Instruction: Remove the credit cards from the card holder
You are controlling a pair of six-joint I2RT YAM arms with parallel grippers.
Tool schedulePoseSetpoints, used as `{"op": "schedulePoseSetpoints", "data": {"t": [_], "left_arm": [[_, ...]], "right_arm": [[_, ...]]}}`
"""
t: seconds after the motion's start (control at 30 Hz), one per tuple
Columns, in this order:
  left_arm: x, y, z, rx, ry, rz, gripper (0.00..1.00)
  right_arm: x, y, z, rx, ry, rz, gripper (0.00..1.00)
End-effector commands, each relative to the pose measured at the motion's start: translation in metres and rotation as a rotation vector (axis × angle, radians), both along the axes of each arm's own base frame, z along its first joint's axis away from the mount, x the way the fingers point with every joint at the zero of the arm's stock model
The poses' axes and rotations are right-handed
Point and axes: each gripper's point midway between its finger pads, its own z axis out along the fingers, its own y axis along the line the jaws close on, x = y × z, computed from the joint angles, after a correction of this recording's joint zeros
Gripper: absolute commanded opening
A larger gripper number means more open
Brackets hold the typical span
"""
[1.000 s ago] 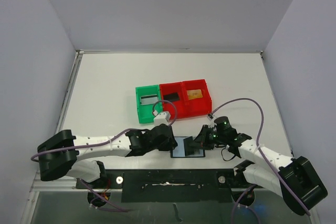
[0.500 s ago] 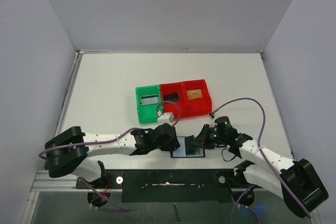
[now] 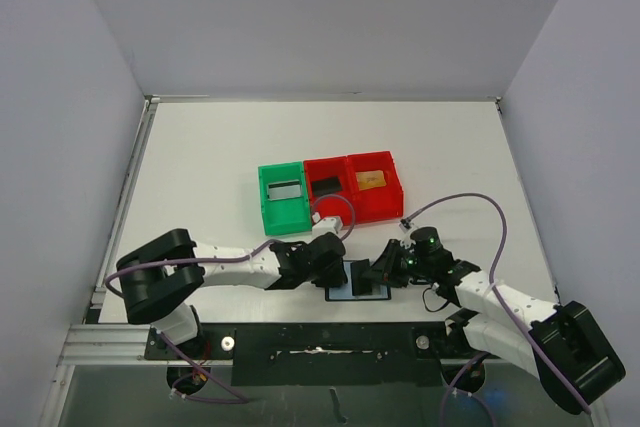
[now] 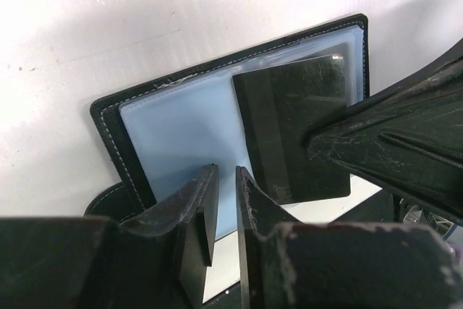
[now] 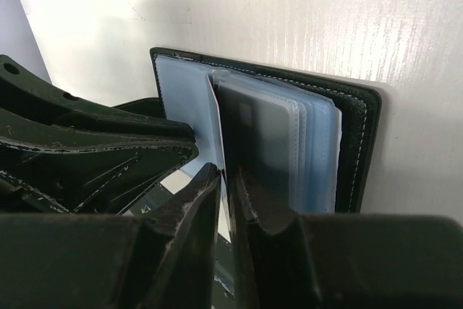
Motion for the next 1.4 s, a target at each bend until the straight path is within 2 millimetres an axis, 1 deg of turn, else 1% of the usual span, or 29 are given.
{"op": "schedulePoseSetpoints", "data": {"t": [0.0, 0.13, 0.3, 0.33, 0.47, 0.5, 0.57, 0.67, 0.77, 0.9, 0.97, 1.03, 1.07, 1.13, 1.2, 1.23, 1.27, 1.3, 1.33, 1.37], "left_arm": [[0.005, -0.014, 0.005, -0.046, -0.014, -0.025, 0.14], [0.0, -0.015, -0.004, -0.033, 0.007, -0.039, 0.09], [-0.007, -0.003, -0.017, 0.0, 0.041, -0.018, 0.06], [-0.008, -0.002, -0.017, -0.001, 0.042, -0.014, 0.06], [-0.008, 0.005, -0.015, 0.002, 0.037, 0.001, 0.06], [-0.008, 0.006, -0.015, 0.002, 0.034, 0.005, 0.06], [-0.007, 0.008, -0.011, -0.001, 0.027, 0.012, 0.06], [-0.003, 0.009, 0.003, -0.031, -0.004, 0.028, 0.06], [0.001, 0.012, 0.021, -0.059, -0.041, 0.042, 0.07], [0.007, 0.019, 0.046, -0.085, -0.09, 0.055, 0.1], [0.013, 0.032, 0.053, -0.051, -0.117, 0.078, 0.11], [0.023, 0.054, 0.057, 0.01, -0.136, 0.119, 0.13], [0.029, 0.064, 0.06, 0.024, -0.143, 0.134, 0.15], [0.038, 0.081, 0.07, 0.027, -0.161, 0.147, 0.21], [0.047, 0.097, 0.087, 0.008, -0.191, 0.165, 0.34], [0.052, 0.105, 0.099, -0.013, -0.216, 0.18, 0.41], [0.059, 0.116, 0.108, -0.022, -0.235, 0.204, 0.51], [0.065, 0.125, 0.117, -0.032, -0.25, 0.222, 0.57], [0.069, 0.134, 0.124, -0.033, -0.269, 0.226, 0.63], [0.075, 0.144, 0.131, -0.037, -0.284, 0.24, 0.67]], "right_arm": [[0.005, 0.009, 0.01, 0.063, -0.047, 0.004, 0.15], [0.005, 0.01, 0.011, 0.066, -0.045, 0.015, 0.18], [0.008, 0.009, 0.012, 0.052, -0.051, 0.011, 0.2], [0.008, 0.008, 0.012, 0.044, -0.049, 0.007, 0.18], [0.01, 0.007, 0.014, 0.043, -0.059, 0.006, 0.02], [0.011, 0.008, 0.016, 0.046, -0.065, 0.009, 0.0], [0.012, 0.009, 0.02, 0.048, -0.082, 0.022, 0.0], [0.017, 0.006, 0.03, 0.019, -0.126, 0.033, 0.0], [0.024, -0.002, 0.044, -0.029, -0.202, 0.025, 0.0], [0.034, -0.012, 0.077, -0.052, -0.378, 0.008, 0.0], [0.042, -0.018, 0.096, -0.074, -0.502, 0.0, 0.0], [0.049, -0.024, 0.118, -0.086, -0.645, -0.01, 0.0], [0.053, -0.026, 0.129, -0.097, -0.725, -0.008, 0.0], [0.057, -0.03, 0.153, -0.124, -0.88, 0.01, 0.0], [0.059, -0.032, 0.174, -0.16, -1.03, 0.052, 0.0], [0.059, -0.031, 0.181, -0.174, -1.1, 0.081, 0.0], [0.059, -0.031, 0.188, -0.188, -1.16, 0.108, 0.0], [0.059, -0.03, 0.192, -0.215, -1.213, 0.143, 0.0], [0.061, -0.03, 0.194, -0.254, -1.25, 0.177, 0.0], [0.063, -0.031, 0.195, -0.291, -1.275, 0.204, 0.0]]}}
